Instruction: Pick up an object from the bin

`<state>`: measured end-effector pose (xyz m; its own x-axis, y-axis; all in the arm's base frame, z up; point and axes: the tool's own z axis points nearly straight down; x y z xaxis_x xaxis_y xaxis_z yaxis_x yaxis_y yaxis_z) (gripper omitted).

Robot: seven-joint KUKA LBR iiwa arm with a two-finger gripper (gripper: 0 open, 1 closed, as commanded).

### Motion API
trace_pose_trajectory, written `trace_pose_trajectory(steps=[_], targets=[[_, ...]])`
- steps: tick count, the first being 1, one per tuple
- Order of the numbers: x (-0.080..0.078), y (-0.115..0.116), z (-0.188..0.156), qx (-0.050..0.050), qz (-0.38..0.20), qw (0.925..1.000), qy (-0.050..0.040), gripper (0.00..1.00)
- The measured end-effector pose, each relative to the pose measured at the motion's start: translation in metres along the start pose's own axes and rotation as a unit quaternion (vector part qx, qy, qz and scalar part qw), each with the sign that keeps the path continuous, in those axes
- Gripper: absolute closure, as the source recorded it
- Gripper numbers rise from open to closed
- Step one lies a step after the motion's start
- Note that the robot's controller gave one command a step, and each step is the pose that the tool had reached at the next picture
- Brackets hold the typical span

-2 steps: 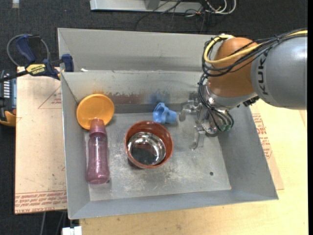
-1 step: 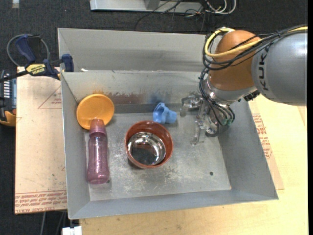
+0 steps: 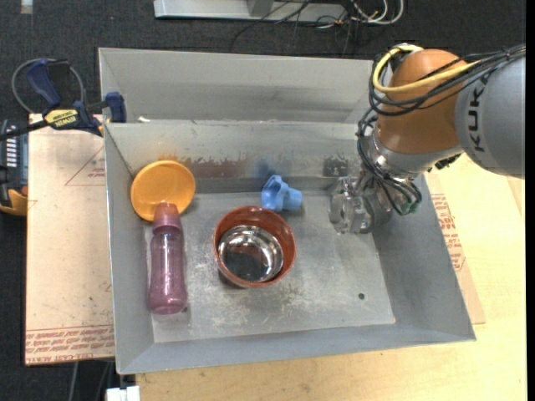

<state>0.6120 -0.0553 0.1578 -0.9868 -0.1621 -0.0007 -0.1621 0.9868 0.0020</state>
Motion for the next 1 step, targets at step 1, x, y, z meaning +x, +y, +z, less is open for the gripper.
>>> trace_pose_trajectory(steps=[1], targets=[[0.0000,0.0000,0.0000,0.000,0.000,1.0000,0.0000,1.00]])
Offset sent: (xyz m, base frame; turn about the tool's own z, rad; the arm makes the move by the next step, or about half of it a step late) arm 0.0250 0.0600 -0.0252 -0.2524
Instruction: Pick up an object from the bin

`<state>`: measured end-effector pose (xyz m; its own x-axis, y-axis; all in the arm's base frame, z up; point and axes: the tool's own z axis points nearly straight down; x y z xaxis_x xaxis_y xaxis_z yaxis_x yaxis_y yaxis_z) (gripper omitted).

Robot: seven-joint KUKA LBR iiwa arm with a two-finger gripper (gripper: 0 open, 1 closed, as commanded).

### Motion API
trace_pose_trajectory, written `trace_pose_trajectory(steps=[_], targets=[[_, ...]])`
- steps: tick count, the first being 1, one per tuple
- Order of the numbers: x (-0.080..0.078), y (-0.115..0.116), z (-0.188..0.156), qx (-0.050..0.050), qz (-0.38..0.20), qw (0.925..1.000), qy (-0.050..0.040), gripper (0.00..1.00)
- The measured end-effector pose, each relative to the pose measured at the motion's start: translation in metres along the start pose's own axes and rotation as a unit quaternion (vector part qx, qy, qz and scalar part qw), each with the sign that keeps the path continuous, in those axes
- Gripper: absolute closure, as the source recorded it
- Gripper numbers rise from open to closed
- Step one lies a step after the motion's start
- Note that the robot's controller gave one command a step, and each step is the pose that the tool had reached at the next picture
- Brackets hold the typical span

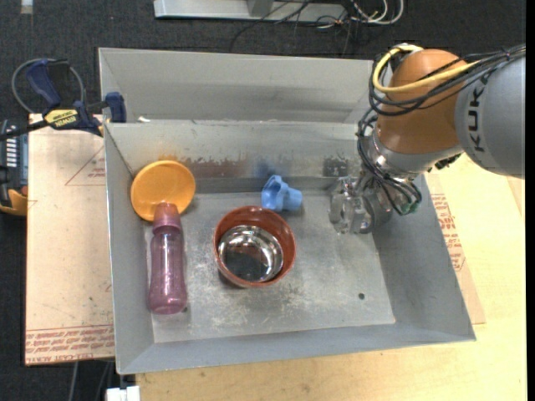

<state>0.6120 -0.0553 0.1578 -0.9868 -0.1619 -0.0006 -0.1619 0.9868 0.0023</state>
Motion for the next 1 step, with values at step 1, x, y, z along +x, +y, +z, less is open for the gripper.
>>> trace_pose_trajectory(steps=[1], targets=[[-0.0353,0.0578,0.0258,-0.001,-0.125,0.9922,-0.0021,0.00]])
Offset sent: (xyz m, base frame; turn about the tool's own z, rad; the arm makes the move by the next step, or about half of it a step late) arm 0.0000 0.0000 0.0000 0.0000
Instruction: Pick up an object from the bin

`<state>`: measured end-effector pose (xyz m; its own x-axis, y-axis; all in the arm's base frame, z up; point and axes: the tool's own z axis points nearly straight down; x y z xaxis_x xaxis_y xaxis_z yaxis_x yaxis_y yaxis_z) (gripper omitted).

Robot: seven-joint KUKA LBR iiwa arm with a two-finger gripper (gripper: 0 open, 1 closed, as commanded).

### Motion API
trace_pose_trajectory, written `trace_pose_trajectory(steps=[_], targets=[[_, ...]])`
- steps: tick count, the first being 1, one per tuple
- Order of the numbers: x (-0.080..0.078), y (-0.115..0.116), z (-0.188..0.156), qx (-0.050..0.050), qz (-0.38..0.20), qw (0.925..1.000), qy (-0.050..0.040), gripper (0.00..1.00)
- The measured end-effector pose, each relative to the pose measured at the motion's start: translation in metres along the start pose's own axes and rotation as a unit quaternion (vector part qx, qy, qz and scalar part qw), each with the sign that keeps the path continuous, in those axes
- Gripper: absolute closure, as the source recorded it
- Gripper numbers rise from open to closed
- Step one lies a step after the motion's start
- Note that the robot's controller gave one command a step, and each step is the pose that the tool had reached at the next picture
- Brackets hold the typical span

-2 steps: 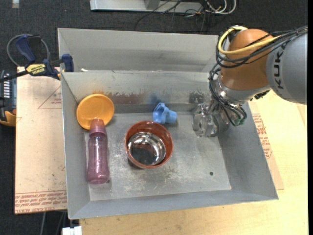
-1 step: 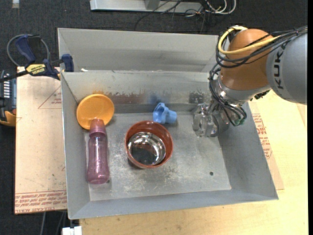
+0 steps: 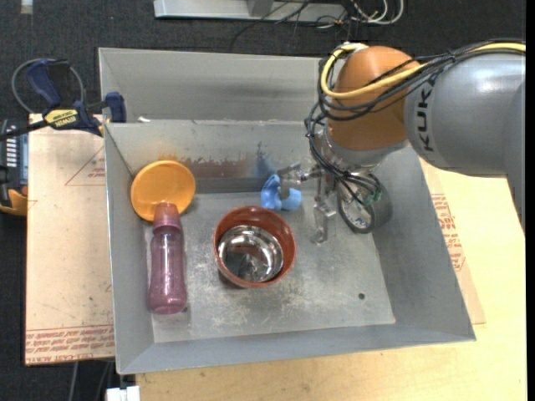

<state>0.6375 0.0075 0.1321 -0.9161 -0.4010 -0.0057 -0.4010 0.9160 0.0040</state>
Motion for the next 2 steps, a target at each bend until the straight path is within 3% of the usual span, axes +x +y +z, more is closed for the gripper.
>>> trace_pose_trajectory(steps=[1,2], targets=[[0.000,-0.001,0.000,0.001,0.000,1.0000,0.0003,0.00],[-0.030,0.059,0.063,-0.001,-0.027,0.9996,-0.0015,0.00]])
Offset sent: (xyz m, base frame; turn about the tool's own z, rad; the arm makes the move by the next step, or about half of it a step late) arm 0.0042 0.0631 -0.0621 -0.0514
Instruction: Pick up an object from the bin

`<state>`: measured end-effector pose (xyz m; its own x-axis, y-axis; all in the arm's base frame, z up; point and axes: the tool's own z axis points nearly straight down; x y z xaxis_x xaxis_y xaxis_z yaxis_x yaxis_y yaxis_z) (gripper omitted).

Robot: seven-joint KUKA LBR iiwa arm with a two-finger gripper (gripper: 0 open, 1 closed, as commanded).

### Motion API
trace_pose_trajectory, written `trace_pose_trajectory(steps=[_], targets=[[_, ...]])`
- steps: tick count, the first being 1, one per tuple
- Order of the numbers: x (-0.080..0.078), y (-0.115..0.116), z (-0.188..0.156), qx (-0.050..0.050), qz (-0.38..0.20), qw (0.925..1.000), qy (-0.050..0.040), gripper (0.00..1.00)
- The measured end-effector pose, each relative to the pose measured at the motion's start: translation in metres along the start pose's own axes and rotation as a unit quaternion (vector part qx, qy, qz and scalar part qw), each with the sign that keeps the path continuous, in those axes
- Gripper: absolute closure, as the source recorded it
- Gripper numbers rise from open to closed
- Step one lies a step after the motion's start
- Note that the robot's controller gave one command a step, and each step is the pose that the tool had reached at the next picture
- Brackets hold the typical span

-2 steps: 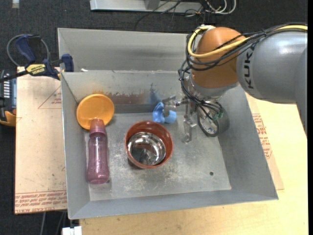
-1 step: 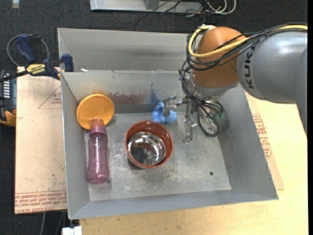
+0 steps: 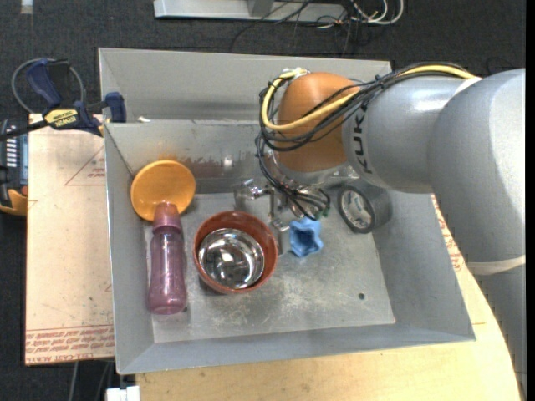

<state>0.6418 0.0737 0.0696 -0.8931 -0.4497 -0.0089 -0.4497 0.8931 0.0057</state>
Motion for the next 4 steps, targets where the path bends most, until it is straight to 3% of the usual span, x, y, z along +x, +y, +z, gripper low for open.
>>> trace_pose_trajectory(steps=[1,2,3,4], targets=[[-0.002,0.003,-0.001,0.002,-0.004,1.0000,-0.0008,0.00],[0.031,0.033,-0.029,0.002,-0.160,0.9870,-0.0012,0.00],[-0.047,0.088,0.001,0.002,-0.096,0.9953,-0.0049,0.00],[-0.012,0.121,-0.004,0.008,-0.186,0.9825,-0.0074,0.00]])
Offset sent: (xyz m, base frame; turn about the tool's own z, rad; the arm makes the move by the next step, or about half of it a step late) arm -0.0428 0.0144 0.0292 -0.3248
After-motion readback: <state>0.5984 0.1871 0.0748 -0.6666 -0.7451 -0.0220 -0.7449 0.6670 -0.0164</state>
